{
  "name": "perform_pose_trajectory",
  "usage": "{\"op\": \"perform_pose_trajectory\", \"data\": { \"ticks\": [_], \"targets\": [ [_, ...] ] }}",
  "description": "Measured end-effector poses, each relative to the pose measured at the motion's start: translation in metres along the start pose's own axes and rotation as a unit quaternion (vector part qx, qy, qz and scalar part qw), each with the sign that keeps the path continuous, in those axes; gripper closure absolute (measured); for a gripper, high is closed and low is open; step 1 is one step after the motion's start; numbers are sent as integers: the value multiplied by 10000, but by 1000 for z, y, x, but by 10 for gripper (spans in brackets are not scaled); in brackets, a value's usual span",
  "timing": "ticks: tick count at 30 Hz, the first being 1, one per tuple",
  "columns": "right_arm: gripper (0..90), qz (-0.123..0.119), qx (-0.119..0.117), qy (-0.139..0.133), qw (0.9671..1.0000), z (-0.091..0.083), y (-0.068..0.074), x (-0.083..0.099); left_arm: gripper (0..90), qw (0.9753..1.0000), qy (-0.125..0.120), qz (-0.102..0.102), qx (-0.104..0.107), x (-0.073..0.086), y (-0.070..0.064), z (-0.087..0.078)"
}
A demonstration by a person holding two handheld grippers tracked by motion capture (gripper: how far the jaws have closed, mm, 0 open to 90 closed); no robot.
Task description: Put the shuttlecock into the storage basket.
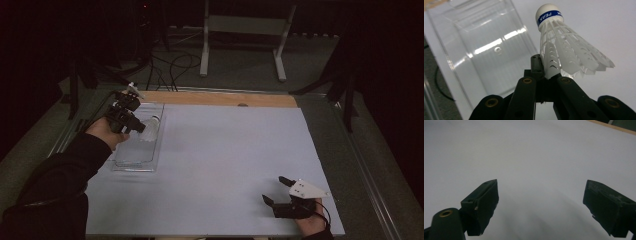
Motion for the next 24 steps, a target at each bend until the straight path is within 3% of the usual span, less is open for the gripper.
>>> {"op": "perform_pose_trajectory", "data": {
  "ticks": [6,11,17,20,24],
  "targets": [
    [128,2,-4,-5,10000,0,0,0,900,9999,-29,-83,-95,3,12,-1],
    [128,-3,-10,3,10000,0,0,0,900,9999,-124,-115,-12,3,19,1],
    [128,-16,-3,7,10000,0,0,0,900,9997,-171,-150,-2,2,25,10],
    [128,-13,-12,4,10000,0,0,0,900,9998,-168,-34,-23,3,27,17],
    [128,-24,-10,13,10000,0,0,0,900,9998,-210,-54,26,4,30,24]
  ]
}}
Point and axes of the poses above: each handheld gripper's, and its own axes: z roughly forward along the jaws, x roughly out of its underside, y roughly to its left, the point moved 3 cm from there along z, roughly forward along the jaws, and after that the axes turned 14 degrees about z, right-handed, at the moved point
